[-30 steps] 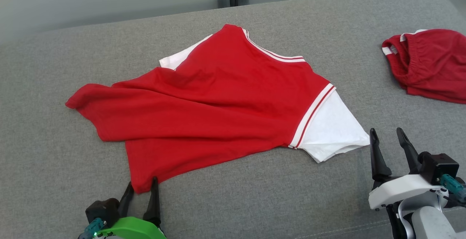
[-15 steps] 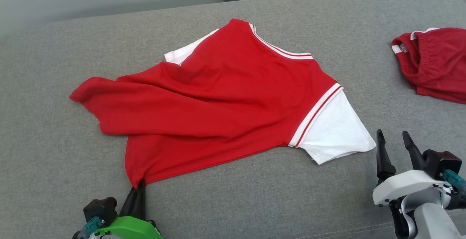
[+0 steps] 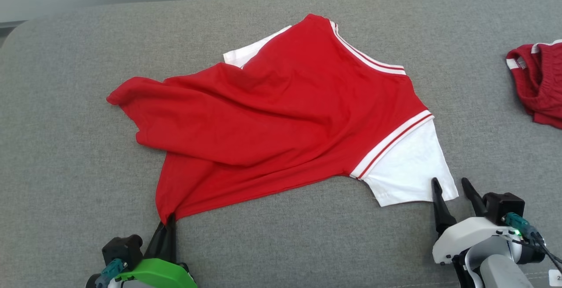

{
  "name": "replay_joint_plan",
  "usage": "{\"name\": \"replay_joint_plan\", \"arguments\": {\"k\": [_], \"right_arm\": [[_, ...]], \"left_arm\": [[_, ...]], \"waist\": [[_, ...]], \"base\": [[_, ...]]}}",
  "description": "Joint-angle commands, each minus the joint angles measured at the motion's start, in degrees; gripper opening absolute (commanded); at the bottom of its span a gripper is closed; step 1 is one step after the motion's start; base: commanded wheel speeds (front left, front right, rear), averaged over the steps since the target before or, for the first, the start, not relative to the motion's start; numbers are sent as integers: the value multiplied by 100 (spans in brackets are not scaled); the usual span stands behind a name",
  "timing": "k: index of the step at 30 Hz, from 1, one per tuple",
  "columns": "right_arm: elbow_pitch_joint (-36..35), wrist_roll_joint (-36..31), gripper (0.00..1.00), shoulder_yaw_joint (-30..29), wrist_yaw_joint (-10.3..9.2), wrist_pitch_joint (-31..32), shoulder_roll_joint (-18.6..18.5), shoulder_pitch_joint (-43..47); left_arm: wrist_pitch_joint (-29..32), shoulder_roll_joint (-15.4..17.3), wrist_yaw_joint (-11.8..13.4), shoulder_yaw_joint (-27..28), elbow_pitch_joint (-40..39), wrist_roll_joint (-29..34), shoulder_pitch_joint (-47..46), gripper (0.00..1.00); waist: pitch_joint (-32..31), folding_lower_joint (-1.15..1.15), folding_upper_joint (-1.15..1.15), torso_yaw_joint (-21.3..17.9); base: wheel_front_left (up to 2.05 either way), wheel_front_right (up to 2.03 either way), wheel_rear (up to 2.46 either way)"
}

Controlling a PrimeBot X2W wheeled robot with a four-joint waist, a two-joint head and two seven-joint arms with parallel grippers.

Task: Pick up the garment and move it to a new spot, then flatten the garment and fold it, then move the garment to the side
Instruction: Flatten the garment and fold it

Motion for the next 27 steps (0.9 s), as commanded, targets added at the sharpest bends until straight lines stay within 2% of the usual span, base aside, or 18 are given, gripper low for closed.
{"name": "replay_joint_plan", "arguments": {"k": [1,2,3,5,6,7,16,21,27], "right_arm": [[127,-74,100,87,-5,-9,-66,-18],[215,-116,100,149,-5,3,-90,3],[314,-147,92,213,-5,8,-98,27],[425,-169,46,250,-5,15,-132,58],[468,-187,30,273,-5,24,-152,85],[499,-174,0,292,-5,25,-152,116],[605,56,0,325,-9,25,-193,135],[10,270,0,181,-8,-7,-157,61],[-890,346,0,391,-7,-13,-194,-140]], "left_arm": [[20,45,21,12,80,7,2,0],[20,45,20,1,74,32,0,0],[20,44,18,-6,78,45,-6,0],[20,44,10,-16,78,71,-23,0],[20,44,6,-23,82,76,-25,0],[20,44,7,-28,85,75,-23,0],[16,41,-6,-56,44,89,38,0],[12,40,-38,-40,-190,253,51,0],[12,143,-83,62,-479,630,-113,0]], "waist": [[8,0,0,16],[8,0,0,21],[5,0,0,27],[-6,0,0,35],[-18,0,0,35],[-32,0,0,32],[-274,0,0,28],[-571,0,0,48],[-1053,0,0,31]], "base": [[0,0,0],[0,0,0],[0,0,0],[0,0,0],[0,0,0],[0,0,0],[0,0,0],[0,0,0],[0,0,0]]}}
